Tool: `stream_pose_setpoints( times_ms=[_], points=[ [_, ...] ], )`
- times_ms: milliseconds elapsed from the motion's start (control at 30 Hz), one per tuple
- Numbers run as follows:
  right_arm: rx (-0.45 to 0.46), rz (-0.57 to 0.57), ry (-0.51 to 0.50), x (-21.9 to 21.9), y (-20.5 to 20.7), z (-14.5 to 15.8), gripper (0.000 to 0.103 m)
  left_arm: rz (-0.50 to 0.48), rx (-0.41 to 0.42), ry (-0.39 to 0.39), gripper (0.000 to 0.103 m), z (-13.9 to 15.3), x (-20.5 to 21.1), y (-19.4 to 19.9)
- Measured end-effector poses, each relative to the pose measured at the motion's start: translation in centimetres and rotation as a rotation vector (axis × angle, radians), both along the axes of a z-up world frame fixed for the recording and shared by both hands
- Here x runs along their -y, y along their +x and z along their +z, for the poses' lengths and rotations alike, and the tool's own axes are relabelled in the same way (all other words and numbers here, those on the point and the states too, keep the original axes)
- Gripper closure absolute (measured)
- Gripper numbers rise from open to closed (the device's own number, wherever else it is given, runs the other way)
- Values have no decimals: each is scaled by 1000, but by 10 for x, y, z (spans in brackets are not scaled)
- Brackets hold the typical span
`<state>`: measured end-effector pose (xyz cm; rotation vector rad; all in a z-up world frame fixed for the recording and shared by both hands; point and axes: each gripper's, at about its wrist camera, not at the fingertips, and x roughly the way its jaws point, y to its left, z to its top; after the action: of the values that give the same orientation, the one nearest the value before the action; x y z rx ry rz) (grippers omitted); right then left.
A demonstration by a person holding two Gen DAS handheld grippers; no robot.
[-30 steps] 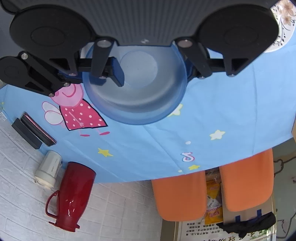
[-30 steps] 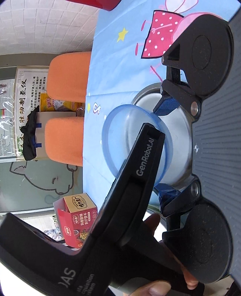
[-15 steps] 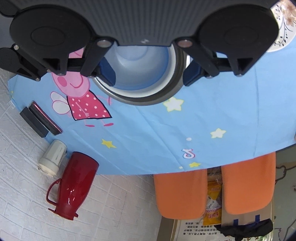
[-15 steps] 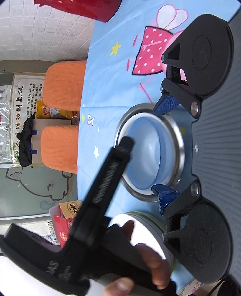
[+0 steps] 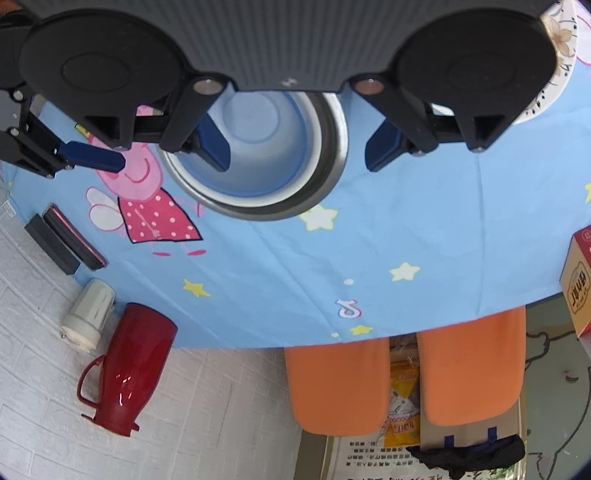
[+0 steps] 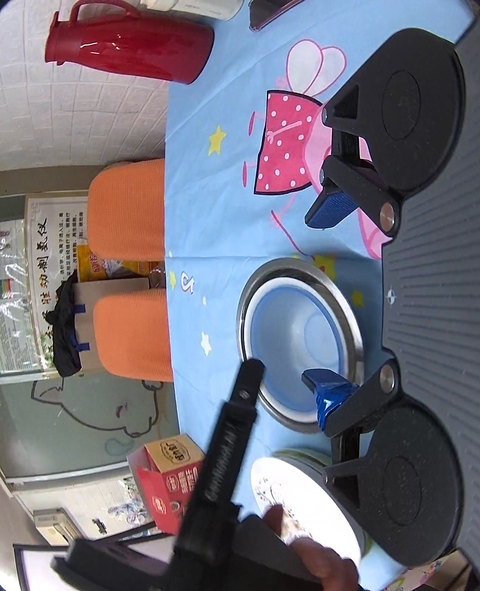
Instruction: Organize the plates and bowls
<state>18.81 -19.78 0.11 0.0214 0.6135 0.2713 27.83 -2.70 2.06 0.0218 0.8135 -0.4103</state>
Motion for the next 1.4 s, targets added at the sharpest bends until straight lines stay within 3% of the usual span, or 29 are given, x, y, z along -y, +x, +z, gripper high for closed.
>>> stream_pose_setpoints(
  times_ms=[267,600,933,1167,1400],
  points=[
    [-50,-20,17,-1,21,-17,33,-26,-99,57,29,-24,-2,29],
    [-109,-11,-36,-16,42,-33,32,-60,-134,95,28,-47,12,49],
    [-87,-67,5,-21,39,-39,28,-76,-154,68,29,-50,16,52],
    [-91,-45,91,-33,38,-37,29,-101,-141,72,36,-49,28,40],
    [-128,-105,136,-31,38,-28,27,-122,-142,80,42,-36,36,41]
  ],
)
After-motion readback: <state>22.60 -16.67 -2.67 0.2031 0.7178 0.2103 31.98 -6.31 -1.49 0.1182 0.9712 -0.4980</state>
